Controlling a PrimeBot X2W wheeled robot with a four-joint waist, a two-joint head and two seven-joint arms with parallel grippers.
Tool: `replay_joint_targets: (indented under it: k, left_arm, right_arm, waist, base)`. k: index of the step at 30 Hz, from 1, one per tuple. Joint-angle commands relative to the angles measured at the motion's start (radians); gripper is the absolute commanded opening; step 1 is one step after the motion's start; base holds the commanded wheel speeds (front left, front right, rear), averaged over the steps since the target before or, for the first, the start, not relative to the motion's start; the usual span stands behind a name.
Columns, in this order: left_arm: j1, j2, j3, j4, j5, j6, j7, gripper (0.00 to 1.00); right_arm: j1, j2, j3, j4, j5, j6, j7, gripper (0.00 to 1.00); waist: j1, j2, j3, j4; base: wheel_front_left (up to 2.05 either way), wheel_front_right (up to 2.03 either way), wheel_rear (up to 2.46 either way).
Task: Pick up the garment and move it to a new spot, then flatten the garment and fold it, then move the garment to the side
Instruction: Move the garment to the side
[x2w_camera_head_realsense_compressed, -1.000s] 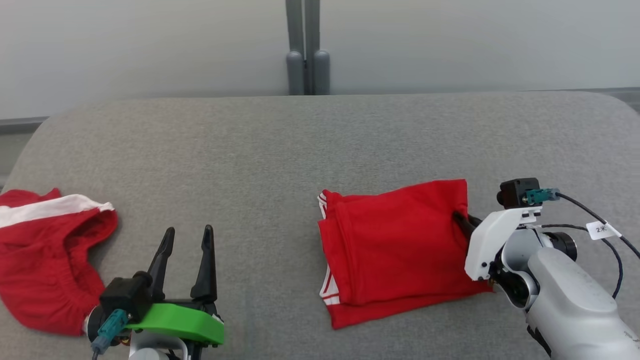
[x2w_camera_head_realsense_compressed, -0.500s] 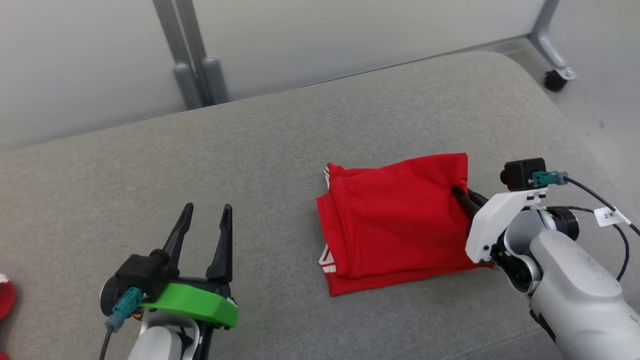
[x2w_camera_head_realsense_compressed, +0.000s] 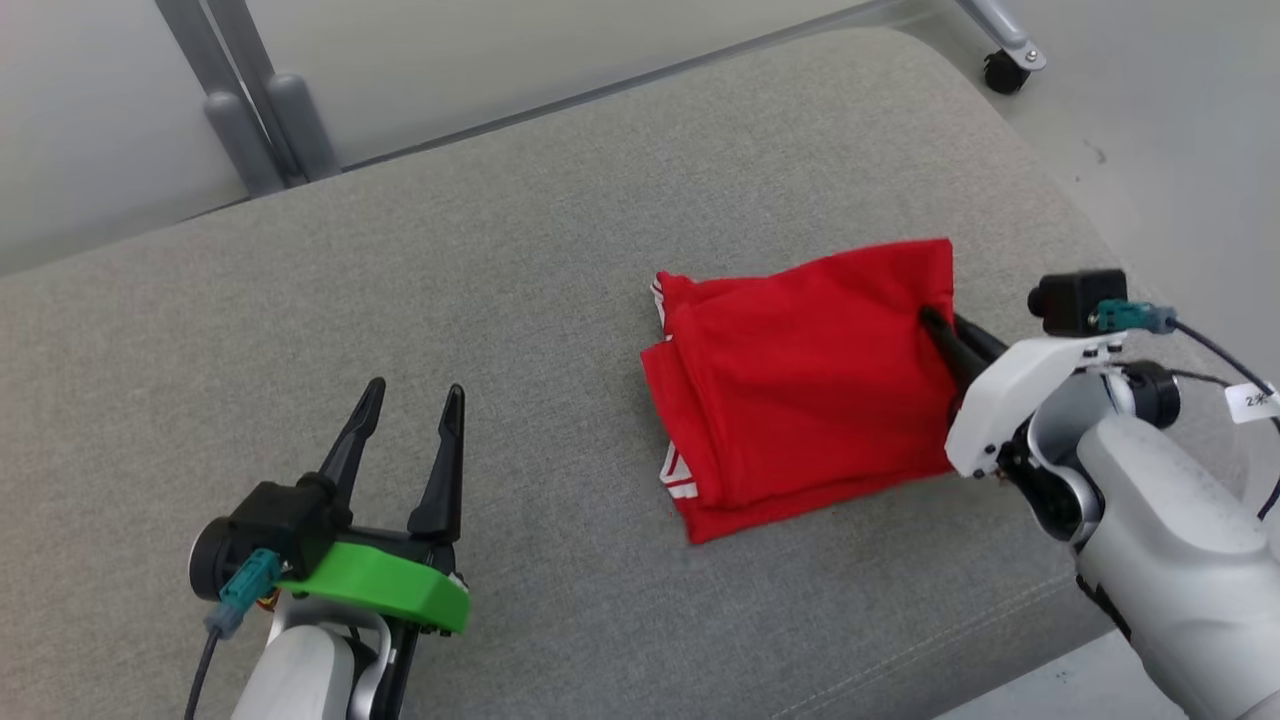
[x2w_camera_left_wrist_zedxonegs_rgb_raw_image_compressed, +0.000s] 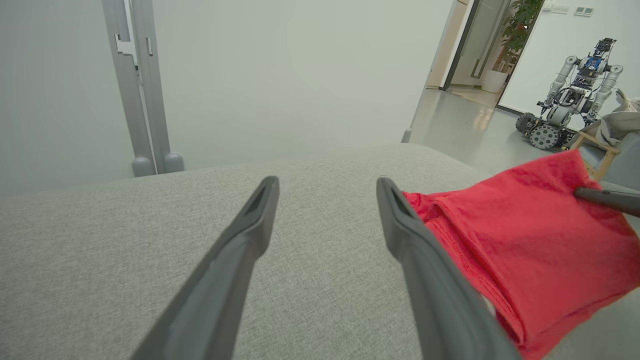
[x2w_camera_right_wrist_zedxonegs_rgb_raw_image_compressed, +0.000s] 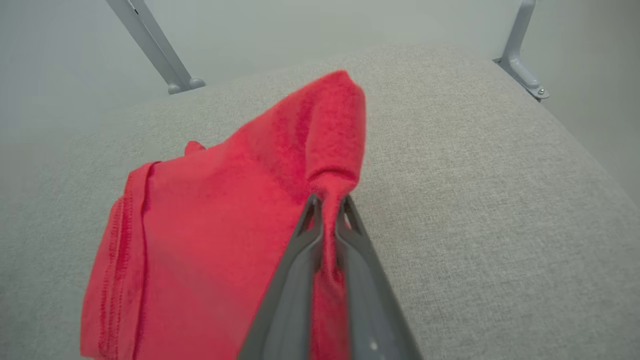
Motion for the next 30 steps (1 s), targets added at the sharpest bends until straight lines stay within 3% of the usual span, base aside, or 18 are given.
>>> replay_joint_targets:
  k: [1,10,20,26,27,28,30]
  left_arm:
    - [-0.026,0.017,0.0,-0.005,0.006,-0.003,0.005,1.0]
    - [-0.102,0.072,-0.019,-0.063,0.015,-0.003,0.048,1.0]
    - [-0.172,0.109,-0.033,-0.119,0.025,-0.003,0.074,1.0]
    - [-0.191,0.112,-0.038,-0.119,0.021,-0.001,0.067,1.0]
    - [-0.193,0.111,-0.039,-0.114,0.018,0.0,0.065,1.0]
    - [-0.194,0.108,-0.039,-0.109,0.016,0.0,0.061,1.0]
    - [-0.195,0.101,-0.041,-0.1,0.013,0.001,0.054,1.0]
  right_arm:
    - [-0.035,-0.015,0.007,-0.009,0.0,0.0,-0.018,0.0]
    - [-0.223,-0.123,0.017,0.045,-0.012,0.0,-0.068,0.0]
    - [-0.406,-0.234,-0.048,0.231,0.001,0.0,-0.125,0.0]
    - [-0.462,-0.238,-0.069,0.375,-0.012,0.0,-0.149,0.0]
    - [-0.471,-0.24,-0.076,0.405,-0.019,0.0,-0.162,0.45]
    - [-0.476,-0.237,-0.082,0.433,-0.021,0.0,-0.165,1.0]
    - [-0.483,-0.231,-0.08,0.484,-0.04,0.0,-0.18,1.0]
  waist:
    - [0.0,-0.0001,0.046,0.011]
    - [0.0,-0.0001,0.223,0.094]
    - [0.0,-0.0001,0.375,0.154]
    - [0.0,-0.0001,0.403,0.179]
    - [0.0,-0.0001,0.402,0.182]
    - [0.0,-0.0001,0.399,0.185]
    - [0.0,-0.0001,0.387,0.193]
  base:
    - [0.0,0.0,0.0]
    - [0.0,0.0,0.0]
    - [0.0,0.0,0.0]
    - [0.0,0.0,0.0]
    - [0.0,0.0,0.0]
    - [0.0,0.0,0.0]
    - [0.0,0.0,0.0]
